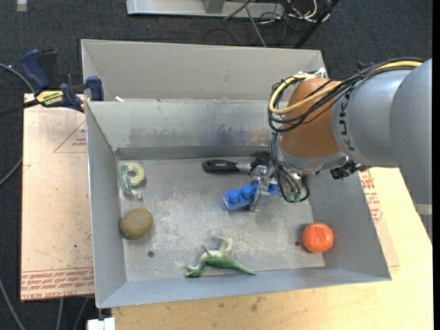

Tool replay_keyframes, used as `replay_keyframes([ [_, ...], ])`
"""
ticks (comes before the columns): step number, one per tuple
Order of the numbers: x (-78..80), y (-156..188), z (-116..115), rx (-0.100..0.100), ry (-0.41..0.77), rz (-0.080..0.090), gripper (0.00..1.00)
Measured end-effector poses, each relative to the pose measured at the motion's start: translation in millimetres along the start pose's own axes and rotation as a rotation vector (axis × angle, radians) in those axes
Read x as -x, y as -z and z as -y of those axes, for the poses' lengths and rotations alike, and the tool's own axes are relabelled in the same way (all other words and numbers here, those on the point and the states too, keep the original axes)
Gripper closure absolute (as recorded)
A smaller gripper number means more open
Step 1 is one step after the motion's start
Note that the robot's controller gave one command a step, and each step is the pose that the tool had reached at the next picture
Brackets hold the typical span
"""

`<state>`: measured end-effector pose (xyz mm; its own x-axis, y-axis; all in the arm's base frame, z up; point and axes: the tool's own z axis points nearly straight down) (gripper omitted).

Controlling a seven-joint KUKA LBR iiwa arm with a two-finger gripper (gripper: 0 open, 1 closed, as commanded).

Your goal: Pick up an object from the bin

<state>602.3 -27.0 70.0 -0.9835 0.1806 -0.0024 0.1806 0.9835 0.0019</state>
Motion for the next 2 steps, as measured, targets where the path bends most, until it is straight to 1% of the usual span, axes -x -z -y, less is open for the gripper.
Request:
replay_keyframes([
  [1,0.0,0.0,0.0,0.000,0.000,0.000,1.00],
  [2,-1.4,3.1,0.2,-0.001,0.000,-0.005,1.00],
])
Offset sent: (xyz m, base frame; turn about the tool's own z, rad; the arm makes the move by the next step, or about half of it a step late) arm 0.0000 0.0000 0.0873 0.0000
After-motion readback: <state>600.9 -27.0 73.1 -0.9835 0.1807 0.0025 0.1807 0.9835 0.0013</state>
